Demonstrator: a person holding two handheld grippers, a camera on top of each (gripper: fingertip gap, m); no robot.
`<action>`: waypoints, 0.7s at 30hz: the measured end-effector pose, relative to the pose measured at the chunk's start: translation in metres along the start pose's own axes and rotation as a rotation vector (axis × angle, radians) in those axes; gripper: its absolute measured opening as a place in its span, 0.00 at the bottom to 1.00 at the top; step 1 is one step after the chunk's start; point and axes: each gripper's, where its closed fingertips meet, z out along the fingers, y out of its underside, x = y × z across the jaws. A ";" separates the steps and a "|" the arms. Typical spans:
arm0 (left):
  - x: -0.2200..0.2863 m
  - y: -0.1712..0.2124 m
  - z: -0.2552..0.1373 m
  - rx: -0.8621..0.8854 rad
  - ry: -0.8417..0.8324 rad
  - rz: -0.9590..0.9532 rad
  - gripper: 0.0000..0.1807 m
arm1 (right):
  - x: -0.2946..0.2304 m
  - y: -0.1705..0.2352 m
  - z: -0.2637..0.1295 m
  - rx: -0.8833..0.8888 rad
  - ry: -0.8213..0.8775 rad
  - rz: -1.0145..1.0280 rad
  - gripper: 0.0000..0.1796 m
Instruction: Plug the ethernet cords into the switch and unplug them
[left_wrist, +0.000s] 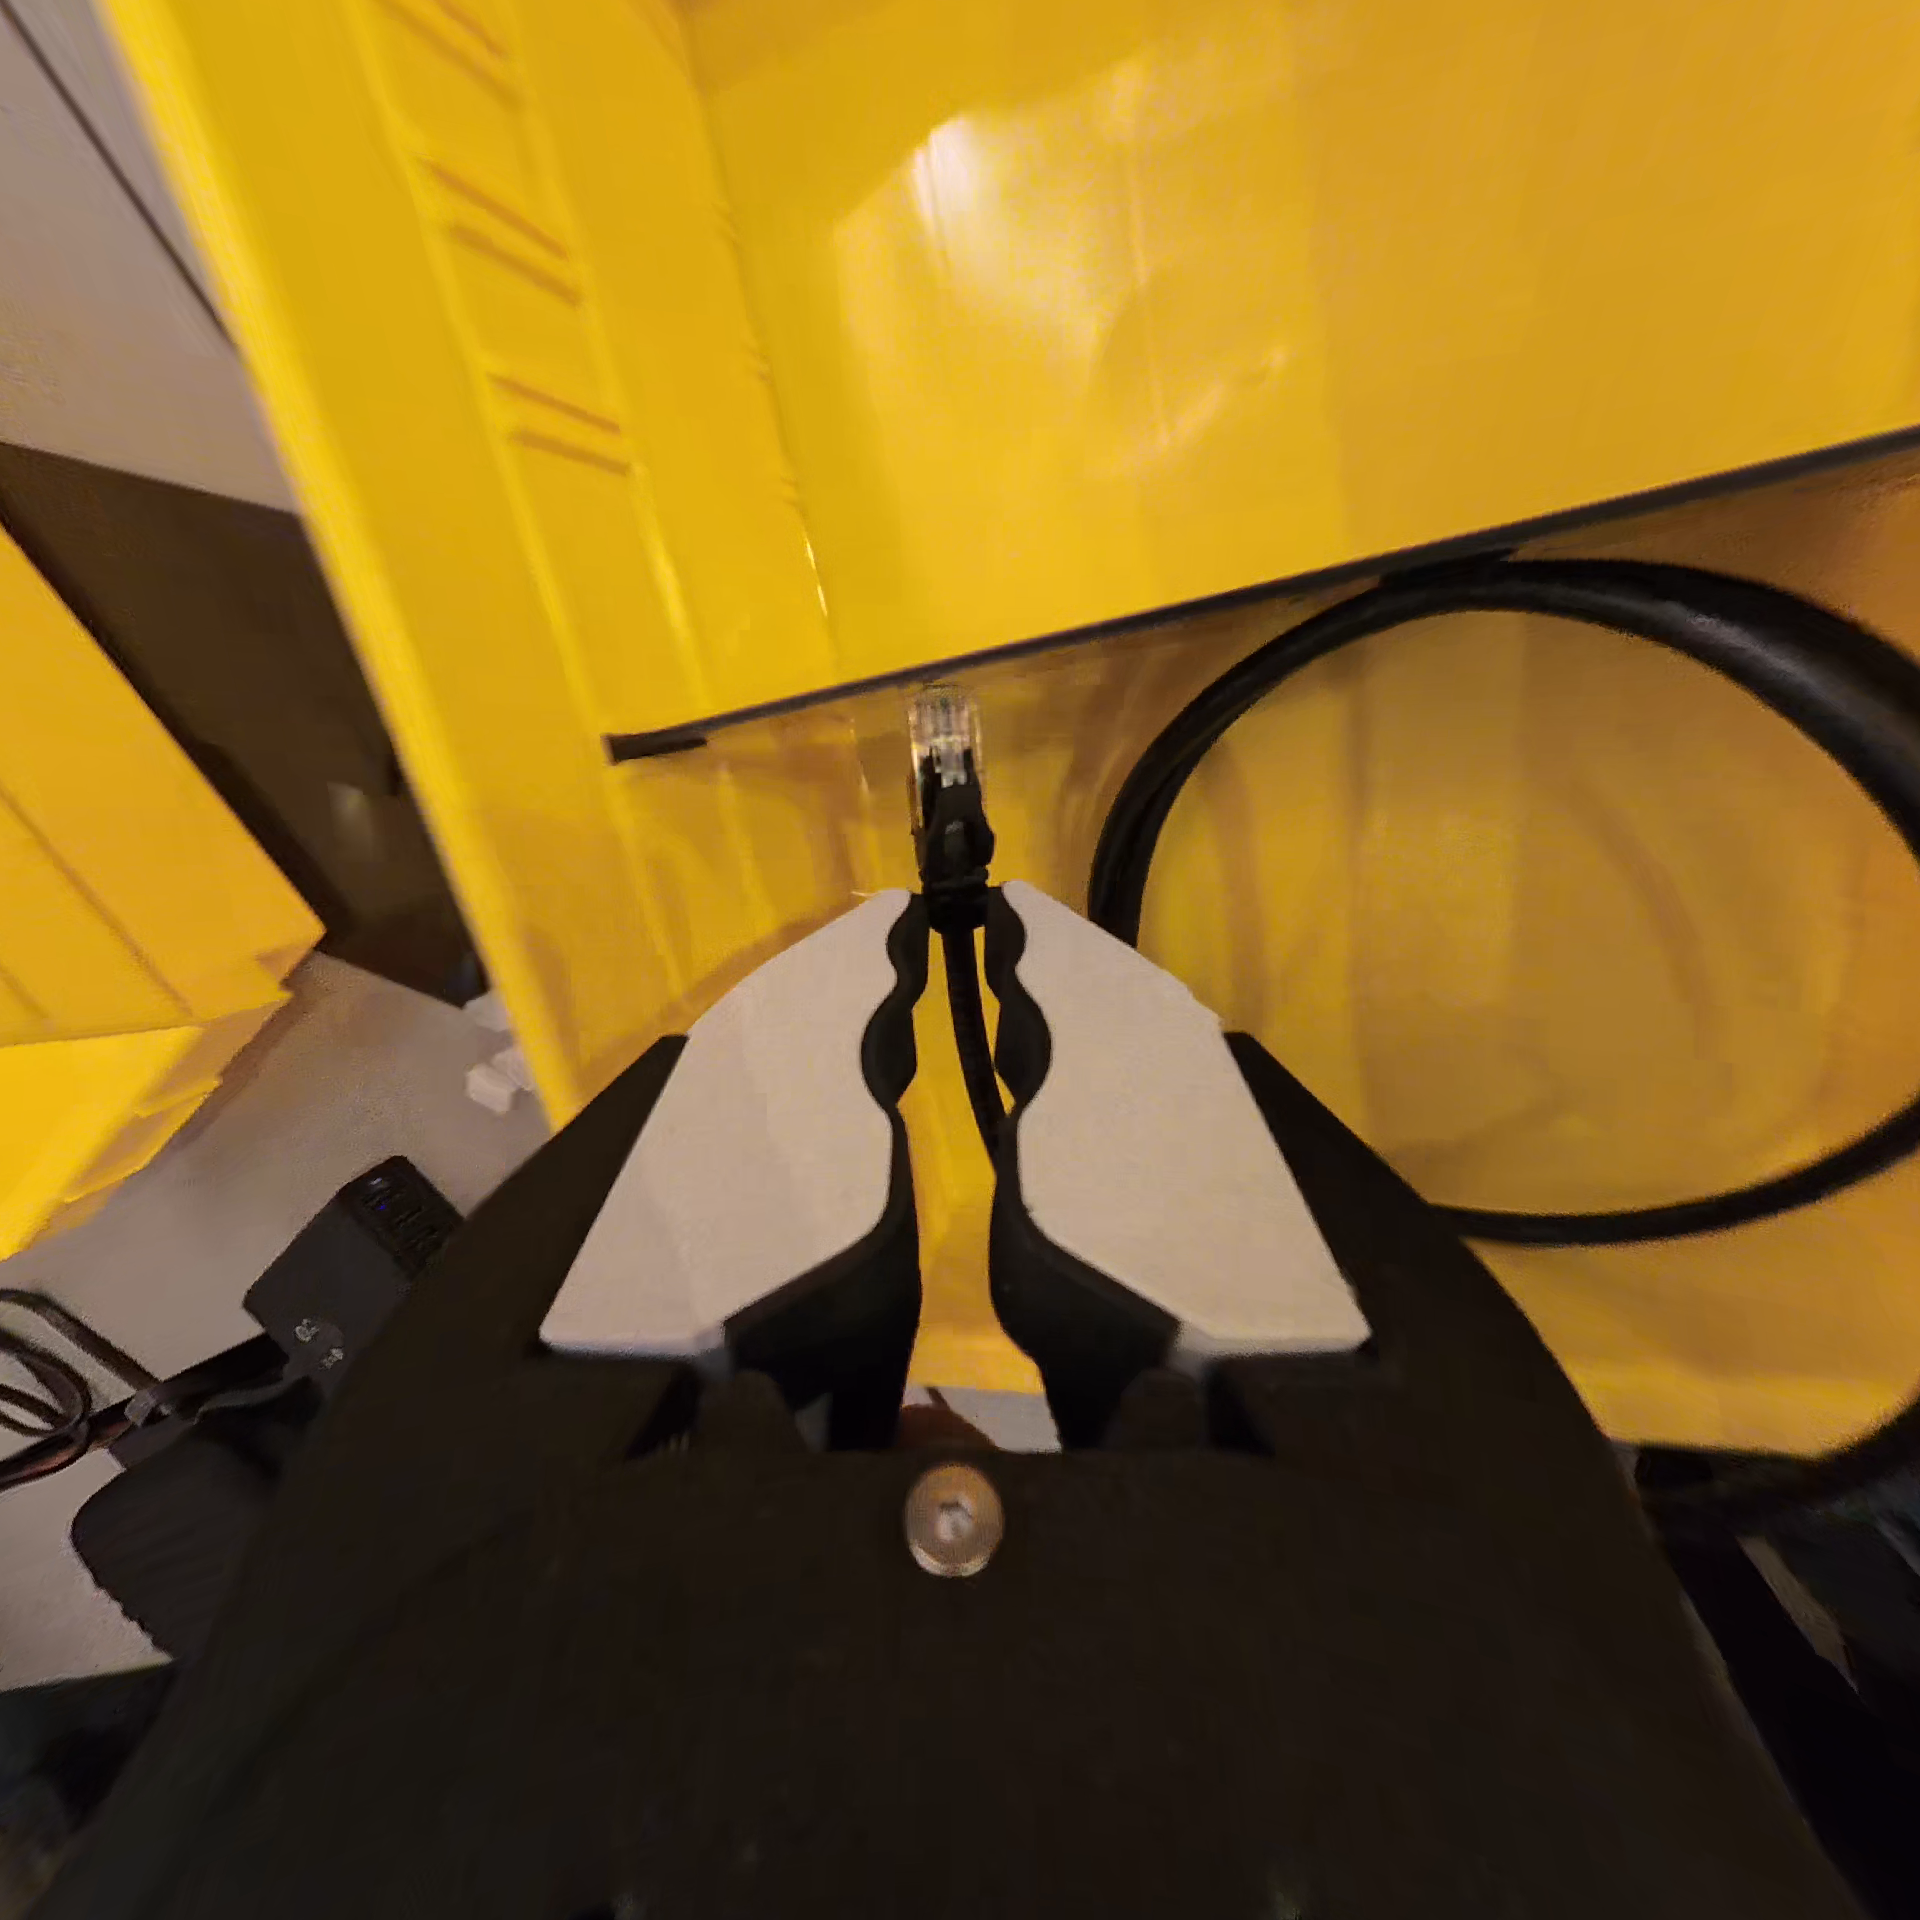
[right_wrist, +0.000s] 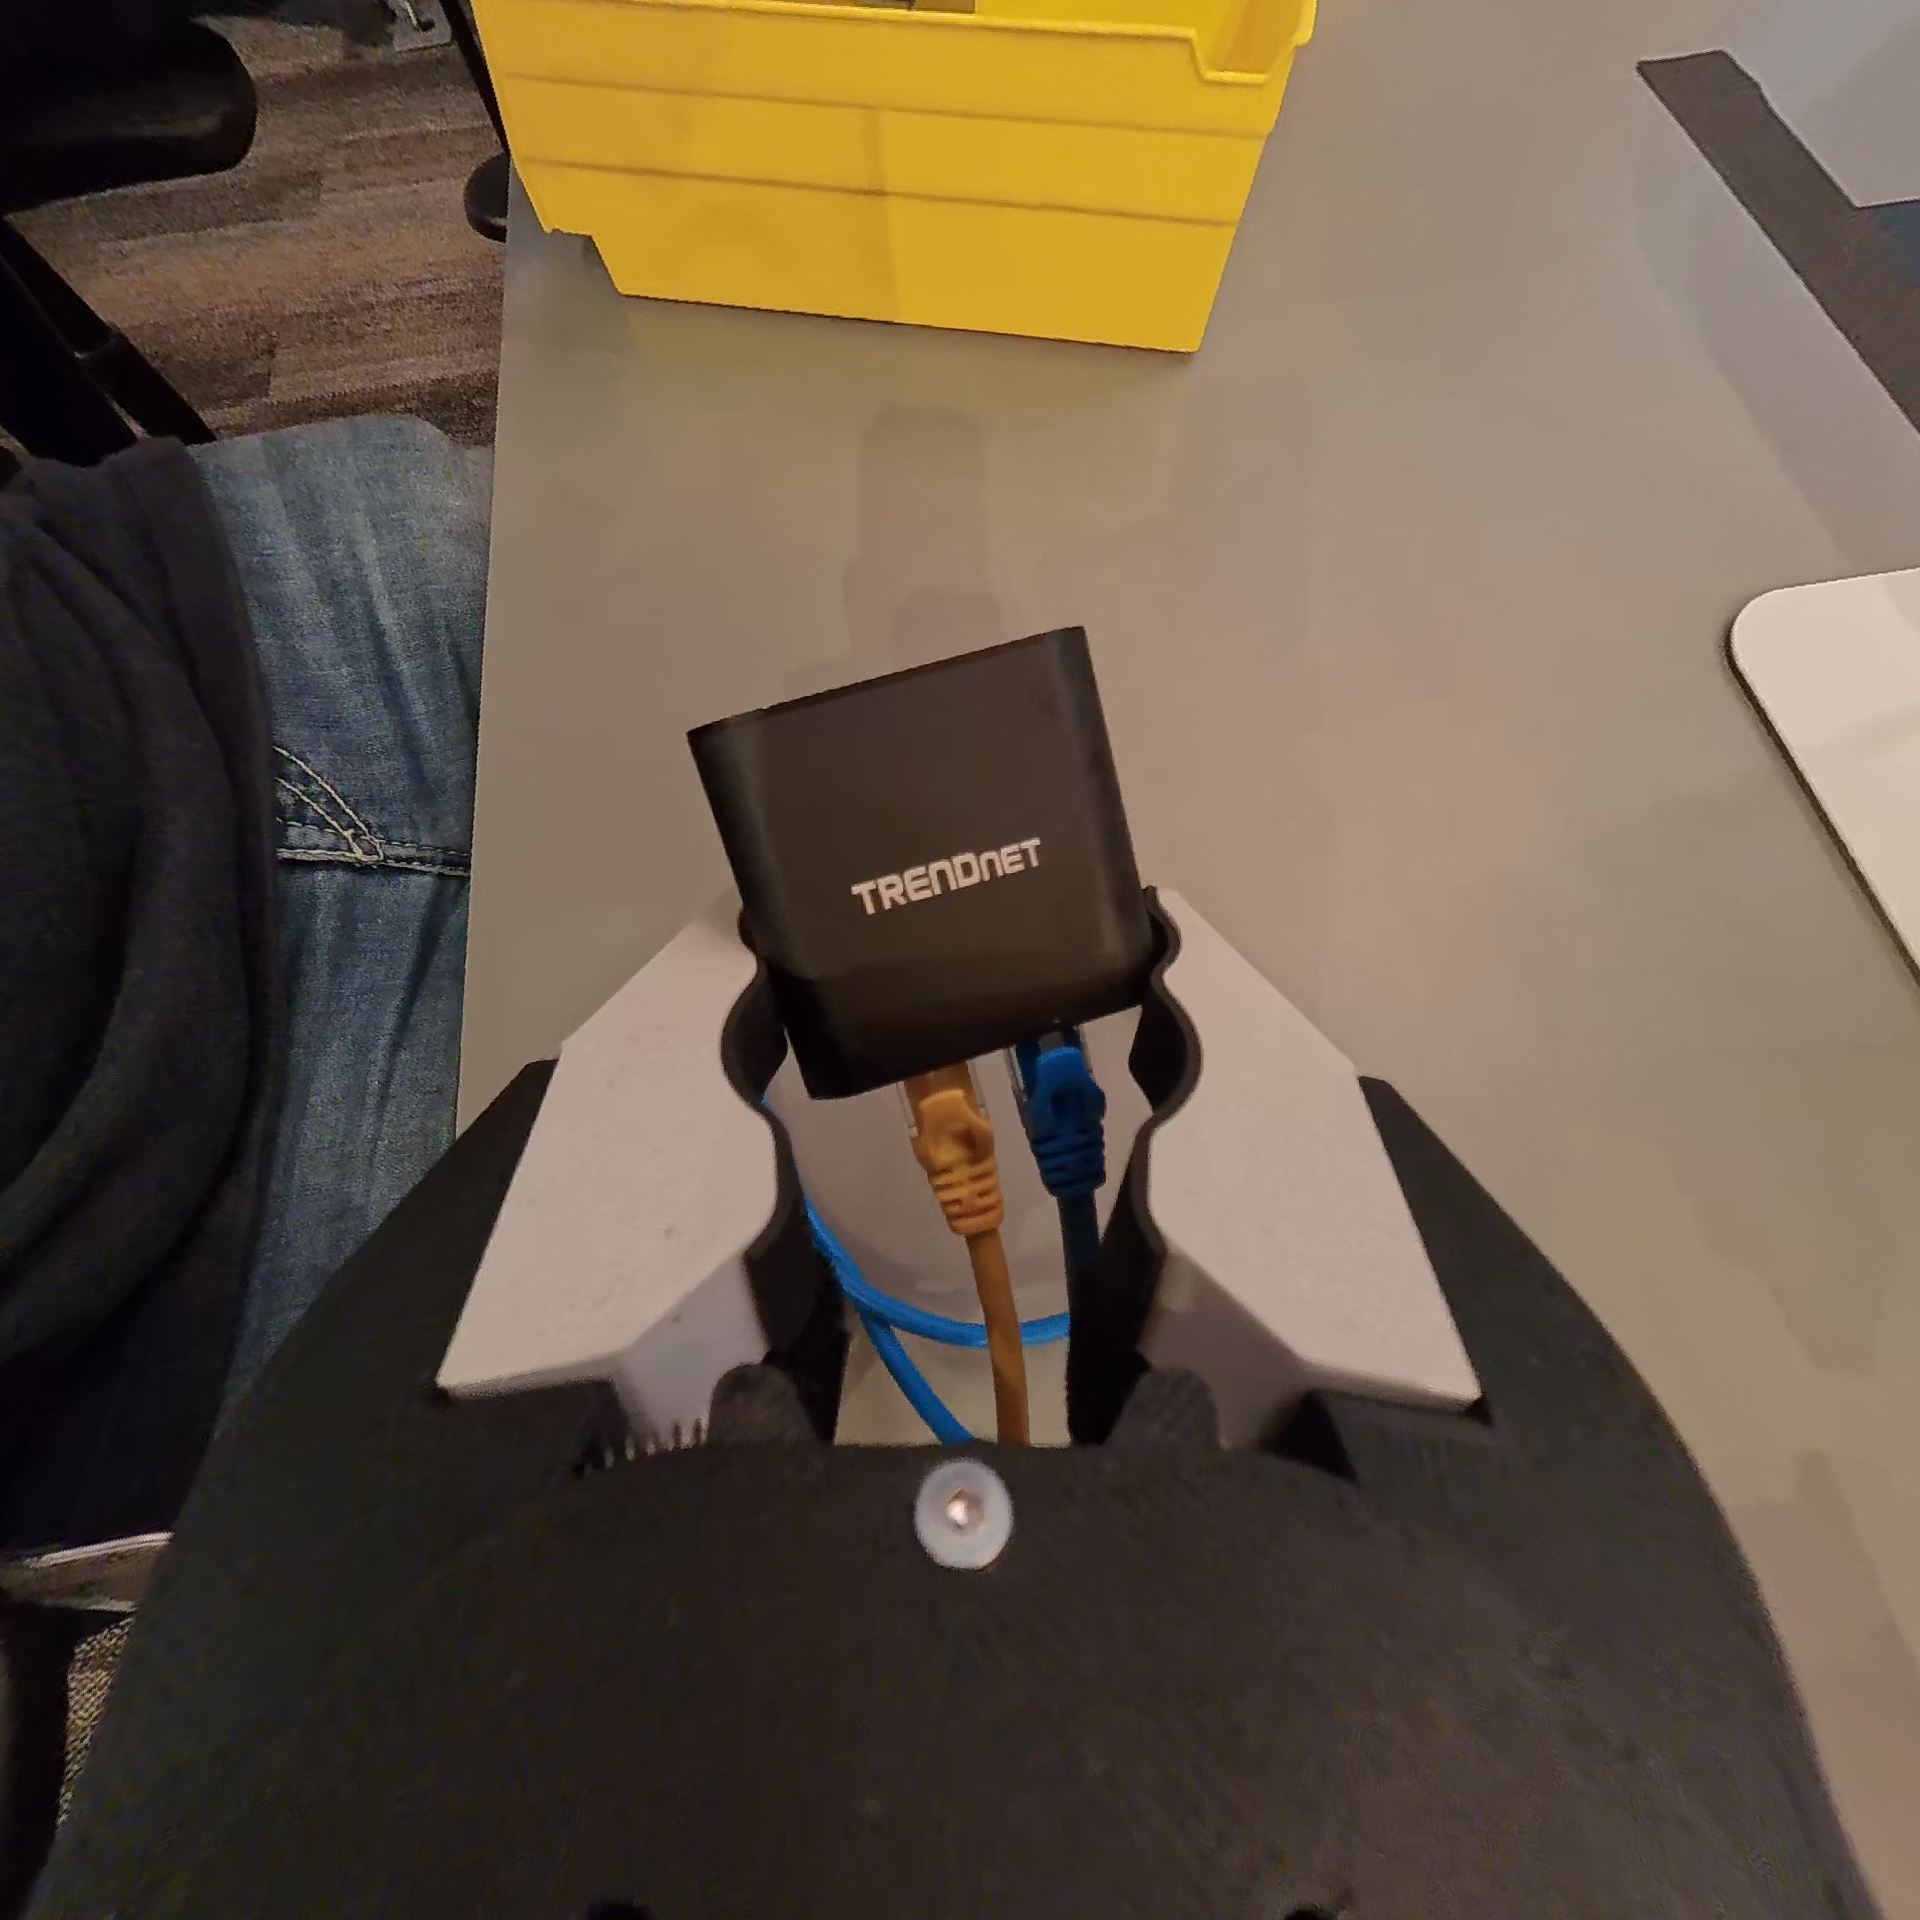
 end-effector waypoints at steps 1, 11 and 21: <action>-0.001 -0.004 -0.010 0.028 -0.002 -0.002 0.06 | 0.000 0.000 0.001 -0.002 0.000 -0.001 0.37; -0.008 -0.050 -0.156 0.319 -0.210 0.052 0.06 | 0.000 -0.002 0.001 -0.004 0.010 -0.011 0.37; 0.034 -0.127 -0.302 0.573 -0.404 0.237 0.06 | 0.002 -0.002 -0.003 0.007 0.029 -0.014 0.37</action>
